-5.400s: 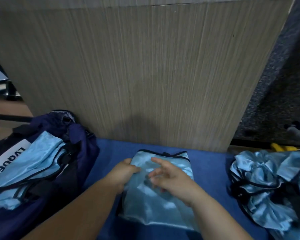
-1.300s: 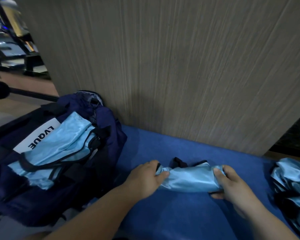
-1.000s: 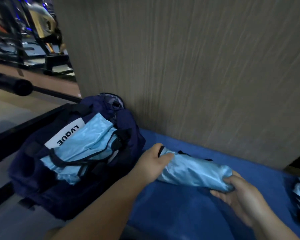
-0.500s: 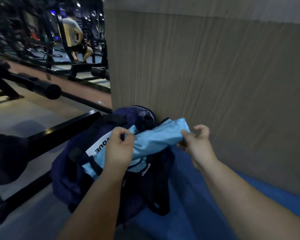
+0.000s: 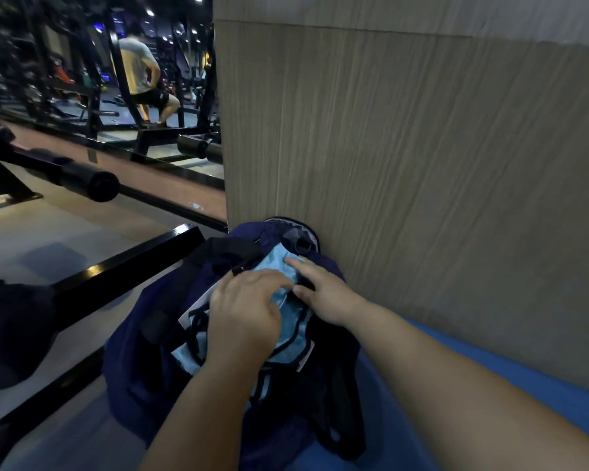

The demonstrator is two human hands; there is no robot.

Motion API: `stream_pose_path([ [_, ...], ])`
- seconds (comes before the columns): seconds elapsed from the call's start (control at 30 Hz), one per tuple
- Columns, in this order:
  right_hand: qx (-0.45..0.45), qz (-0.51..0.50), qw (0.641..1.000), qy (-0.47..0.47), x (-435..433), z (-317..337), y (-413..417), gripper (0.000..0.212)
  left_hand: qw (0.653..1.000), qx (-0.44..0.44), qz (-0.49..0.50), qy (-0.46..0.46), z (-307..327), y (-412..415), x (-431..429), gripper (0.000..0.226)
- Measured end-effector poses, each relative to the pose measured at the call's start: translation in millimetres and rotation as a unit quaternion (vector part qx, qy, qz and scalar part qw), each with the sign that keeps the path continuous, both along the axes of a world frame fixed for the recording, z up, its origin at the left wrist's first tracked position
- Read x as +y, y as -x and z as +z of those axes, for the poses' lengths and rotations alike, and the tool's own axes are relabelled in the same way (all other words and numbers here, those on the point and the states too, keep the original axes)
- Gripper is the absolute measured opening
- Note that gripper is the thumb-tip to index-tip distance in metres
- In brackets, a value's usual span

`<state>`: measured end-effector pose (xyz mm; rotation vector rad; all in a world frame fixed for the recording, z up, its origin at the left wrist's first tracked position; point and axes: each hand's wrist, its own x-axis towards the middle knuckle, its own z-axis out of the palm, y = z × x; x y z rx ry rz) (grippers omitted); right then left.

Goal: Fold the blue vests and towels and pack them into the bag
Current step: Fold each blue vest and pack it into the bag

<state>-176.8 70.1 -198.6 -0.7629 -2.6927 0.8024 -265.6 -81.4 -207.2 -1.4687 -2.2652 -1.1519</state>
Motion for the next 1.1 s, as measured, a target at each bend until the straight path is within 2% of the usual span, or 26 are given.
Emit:
stream_pose_path([
  [0.07, 0.015, -0.033, 0.999, 0.003, 3, -4, -9, 0.065, 0.993, -0.036, -0.009, 0.115, -10, 0, 5, 0.040],
  [0.13, 0.041, -0.140, 0.989, -0.001, 1, -10, -19, 0.061, 0.979, -0.050, 0.002, 0.199, -21, 5, 10, 0.040],
  [0.17, 0.038, -0.192, 0.981, -0.004, -2, -14, -23, 0.054, 0.976, -0.059, 0.002, 0.208, -24, 6, 11, 0.039],
  [0.23, -0.040, -0.234, 0.971, -0.023, -11, -20, -29, 0.045, 0.977, -0.070, 0.006, 0.199, -25, 6, 12, 0.039],
  [0.3, -0.109, -0.228, 0.967, -0.033, -21, -23, -30, 0.044, 0.975, -0.057, 0.005, 0.213, -23, 3, 12, 0.040],
  [0.43, -0.174, -0.220, 0.959, -0.046, -25, -26, -27, 0.042, 0.964, -0.036, -0.007, 0.262, -23, -4, 11, 0.051],
  [0.53, -0.161, -0.201, 0.966, -0.009, -21, -26, -33, 0.039, 0.950, -0.006, -0.013, 0.311, -22, -7, 11, 0.065],
  [0.63, -0.139, -0.174, 0.974, 0.035, -23, -26, -42, 0.057, 0.938, 0.022, -0.016, 0.345, -24, -6, 11, 0.098],
  [0.67, -0.140, -0.171, 0.975, 0.039, -24, -27, -43, 0.058, 0.934, 0.036, -0.015, 0.354, -25, -6, 11, 0.102],
  [0.8, -0.169, -0.175, 0.969, 0.034, -30, -32, -47, 0.034, 0.927, 0.074, -0.010, 0.368, -28, -7, 10, 0.073],
  [0.93, -0.212, -0.192, 0.958, 0.023, -37, -34, -47, 0.053, 0.928, 0.067, -0.009, 0.366, -30, -7, 12, 0.064],
  [1.1, -0.251, -0.187, 0.950, 0.017, -41, -28, -48, 0.062, 0.929, 0.064, -0.011, 0.364, -31, -6, 12, 0.061],
])
